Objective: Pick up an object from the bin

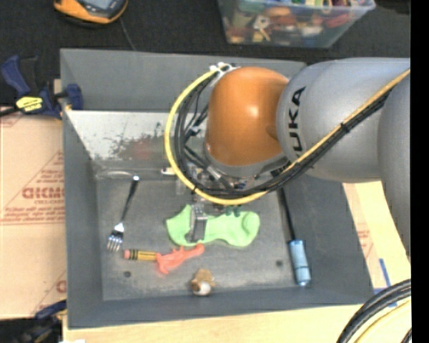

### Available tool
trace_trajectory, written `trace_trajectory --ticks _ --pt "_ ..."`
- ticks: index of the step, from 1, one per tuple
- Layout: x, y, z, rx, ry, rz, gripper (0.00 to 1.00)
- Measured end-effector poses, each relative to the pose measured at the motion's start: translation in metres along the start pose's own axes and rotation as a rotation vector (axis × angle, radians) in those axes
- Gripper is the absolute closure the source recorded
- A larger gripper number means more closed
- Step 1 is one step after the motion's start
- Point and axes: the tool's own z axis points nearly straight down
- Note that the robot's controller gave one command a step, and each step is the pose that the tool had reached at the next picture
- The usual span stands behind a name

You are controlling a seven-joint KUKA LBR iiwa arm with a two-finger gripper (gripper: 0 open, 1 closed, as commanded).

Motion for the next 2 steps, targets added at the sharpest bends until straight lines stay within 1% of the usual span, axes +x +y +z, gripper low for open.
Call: trace_trajectory --ticks 1,2 --pt "-0.002 -0.001 -0.004 -0.001 -0.007 0.004 0.0" --pt "-0.006 -0.066 0.106 -0.002 -0.011 0.172 0.0"
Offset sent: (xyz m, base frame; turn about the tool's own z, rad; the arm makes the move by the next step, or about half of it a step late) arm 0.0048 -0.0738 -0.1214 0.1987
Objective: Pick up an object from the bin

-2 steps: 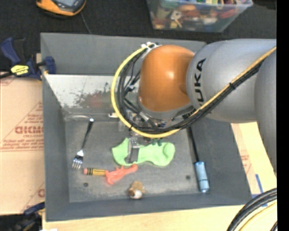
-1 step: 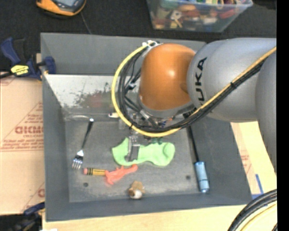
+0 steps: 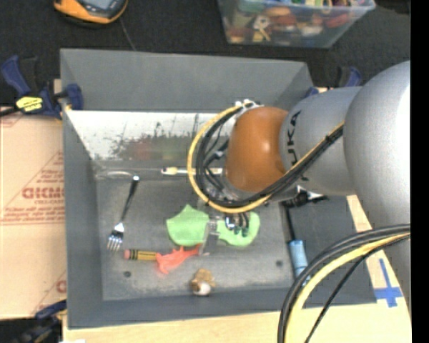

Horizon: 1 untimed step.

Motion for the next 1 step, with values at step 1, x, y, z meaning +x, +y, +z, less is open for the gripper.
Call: trace_trajectory --ticks 1 --pt "-0.0021 -0.0057 0.0139 -0.005 -0.01 0.103 0.0"
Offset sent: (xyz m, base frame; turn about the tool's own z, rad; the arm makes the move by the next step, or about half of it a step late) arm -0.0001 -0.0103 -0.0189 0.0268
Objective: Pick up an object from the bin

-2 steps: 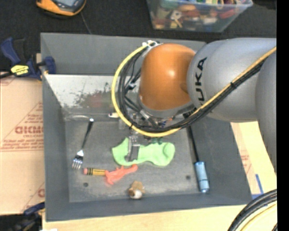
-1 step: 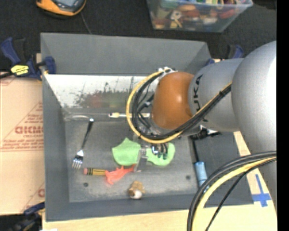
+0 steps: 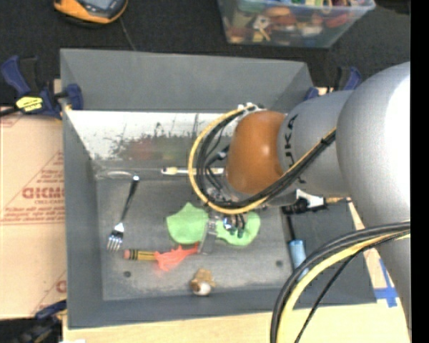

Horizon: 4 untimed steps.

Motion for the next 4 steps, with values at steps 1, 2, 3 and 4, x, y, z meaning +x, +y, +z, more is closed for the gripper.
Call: trace_trajectory --ticks 1,2,3,4 --pt "-0.0028 -0.0042 0.0023 0.002 0.0 -0.075 0.0" --pt "-0.0017 -0.0014 -0.0004 0.0 -0.002 -0.031 0.0" --pt "-0.0051 -0.0043 0.0002 0.001 -0.006 -0.071 1.0" --pt "-0.0051 -0.0043 0.0002 0.0 -0.006 -0.071 1.0"
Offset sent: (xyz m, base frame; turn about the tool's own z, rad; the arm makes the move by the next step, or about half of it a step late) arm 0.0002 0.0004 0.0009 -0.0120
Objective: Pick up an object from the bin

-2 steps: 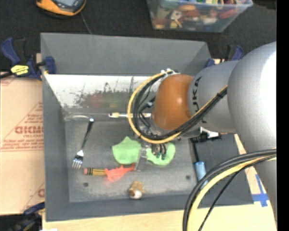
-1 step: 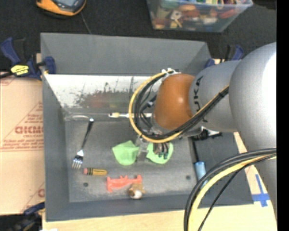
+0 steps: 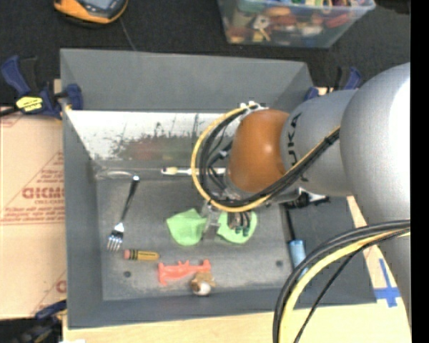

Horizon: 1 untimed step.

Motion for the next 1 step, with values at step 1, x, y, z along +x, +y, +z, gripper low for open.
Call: trace_trajectory --ticks 1 --pt "0.0015 -0.0006 -0.0299 0.001 0.007 0.001 1.0"
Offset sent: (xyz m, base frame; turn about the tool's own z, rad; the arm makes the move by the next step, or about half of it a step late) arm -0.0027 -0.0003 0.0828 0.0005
